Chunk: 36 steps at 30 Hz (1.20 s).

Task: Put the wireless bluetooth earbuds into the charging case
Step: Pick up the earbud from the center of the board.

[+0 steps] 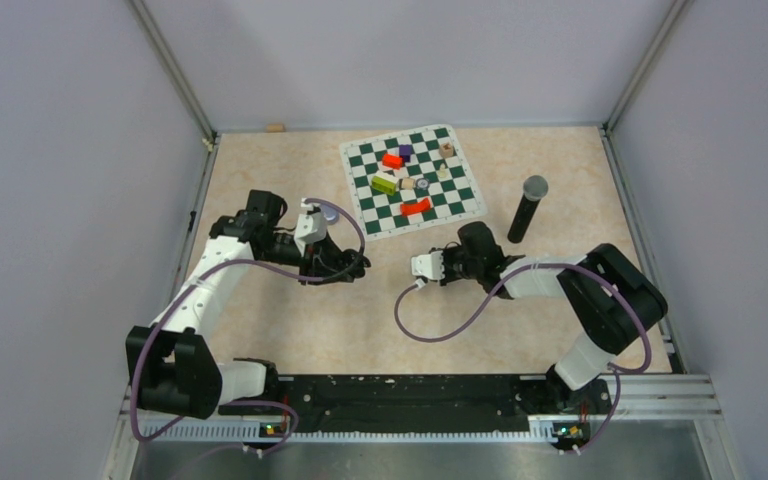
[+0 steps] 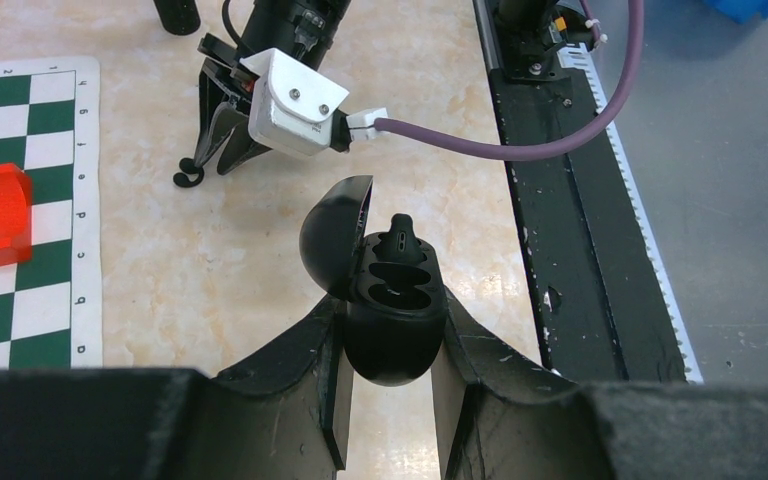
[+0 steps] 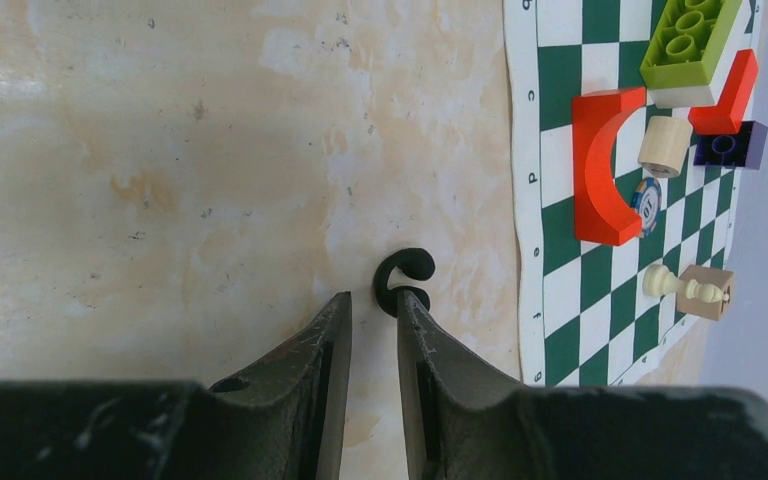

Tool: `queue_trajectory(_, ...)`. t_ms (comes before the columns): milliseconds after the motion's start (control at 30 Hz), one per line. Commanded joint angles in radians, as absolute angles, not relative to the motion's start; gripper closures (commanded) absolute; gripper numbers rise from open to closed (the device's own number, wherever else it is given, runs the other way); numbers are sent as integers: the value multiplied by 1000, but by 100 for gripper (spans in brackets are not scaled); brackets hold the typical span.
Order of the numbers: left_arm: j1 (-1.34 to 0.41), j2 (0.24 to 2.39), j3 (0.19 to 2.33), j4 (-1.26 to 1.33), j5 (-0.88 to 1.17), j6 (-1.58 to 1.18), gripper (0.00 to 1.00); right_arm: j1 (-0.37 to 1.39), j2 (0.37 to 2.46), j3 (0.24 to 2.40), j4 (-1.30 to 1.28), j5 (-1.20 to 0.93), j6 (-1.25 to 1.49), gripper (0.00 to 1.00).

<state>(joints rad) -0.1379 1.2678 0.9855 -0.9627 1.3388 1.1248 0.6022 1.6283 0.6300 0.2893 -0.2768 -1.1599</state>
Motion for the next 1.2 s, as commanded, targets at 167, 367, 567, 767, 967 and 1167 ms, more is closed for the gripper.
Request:
queue_trajectory(167, -132, 1273, 1029, -997, 1384, 1162, 100, 614, 1698, 646, 206, -240, -1123, 77)
queue_trajectory(367, -132, 1275, 1031, -1002, 1385, 1169, 100, 614, 1721, 670, 189, -200, -1105, 81)
queue_trajectory(567, -132, 1276, 1034, -1010, 1387, 1175, 100, 614, 1738, 686, 198, -168, -1082, 84)
queue_trajectory(767, -132, 1278, 1035, -1017, 1387, 1183, 100, 611, 1737, 695, 238, -124, -1055, 95)
queue_trajectory(967, -132, 1282, 1035, -1023, 1387, 1192, 100, 608, 1613, 698, 270, -134, -980, 98)
queue_trajectory(1167, -132, 1290, 1037, -1036, 1390, 1210, 100, 546, 1422, 830, 20, -452, -791, 98)
